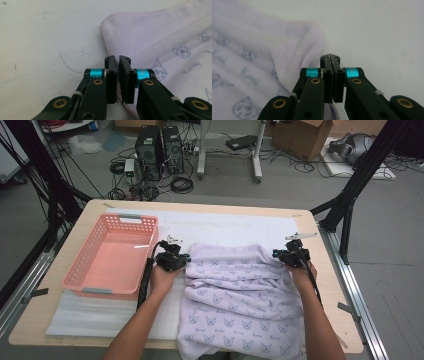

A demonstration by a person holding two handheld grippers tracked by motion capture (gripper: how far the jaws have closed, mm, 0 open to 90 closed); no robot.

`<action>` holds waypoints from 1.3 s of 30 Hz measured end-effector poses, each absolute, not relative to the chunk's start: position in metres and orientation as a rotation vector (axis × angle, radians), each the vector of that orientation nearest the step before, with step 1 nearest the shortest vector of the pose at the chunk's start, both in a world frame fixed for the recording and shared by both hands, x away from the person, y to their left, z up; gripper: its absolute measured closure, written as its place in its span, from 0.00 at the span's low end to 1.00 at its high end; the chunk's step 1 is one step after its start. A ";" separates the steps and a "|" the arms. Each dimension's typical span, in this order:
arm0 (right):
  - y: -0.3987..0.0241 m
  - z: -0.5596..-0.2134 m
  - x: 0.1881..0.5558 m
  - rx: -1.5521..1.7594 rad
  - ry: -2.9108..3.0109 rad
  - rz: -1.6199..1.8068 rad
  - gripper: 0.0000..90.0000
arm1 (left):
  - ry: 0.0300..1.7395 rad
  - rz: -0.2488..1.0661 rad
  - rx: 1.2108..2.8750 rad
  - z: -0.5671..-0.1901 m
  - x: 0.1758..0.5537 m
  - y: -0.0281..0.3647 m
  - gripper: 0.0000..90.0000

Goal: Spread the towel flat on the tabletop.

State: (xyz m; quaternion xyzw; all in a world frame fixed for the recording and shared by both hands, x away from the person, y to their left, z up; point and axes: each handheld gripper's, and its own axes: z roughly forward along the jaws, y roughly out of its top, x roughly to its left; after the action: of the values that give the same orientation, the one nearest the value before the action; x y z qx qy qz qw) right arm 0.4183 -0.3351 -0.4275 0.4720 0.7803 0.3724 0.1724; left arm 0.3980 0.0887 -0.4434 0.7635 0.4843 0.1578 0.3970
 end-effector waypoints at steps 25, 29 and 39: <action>-0.349 -0.406 0.398 1.328 2.049 0.776 0.81 | 1.235 0.386 1.887 -0.448 0.394 0.090 0.80; -0.354 -0.407 0.400 1.421 1.999 0.818 0.69 | 1.250 0.404 1.824 -0.443 0.395 0.093 0.63; -0.347 -0.410 0.407 1.429 1.989 0.934 0.60 | 1.322 0.376 1.793 -0.445 0.418 0.094 0.58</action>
State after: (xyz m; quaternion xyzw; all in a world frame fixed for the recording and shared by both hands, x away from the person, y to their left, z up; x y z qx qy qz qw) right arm 0.4068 -0.3470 -0.4098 0.5269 0.7333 0.3442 0.2574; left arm 0.4181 0.0943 -0.4449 0.7176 0.5290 0.1504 0.4273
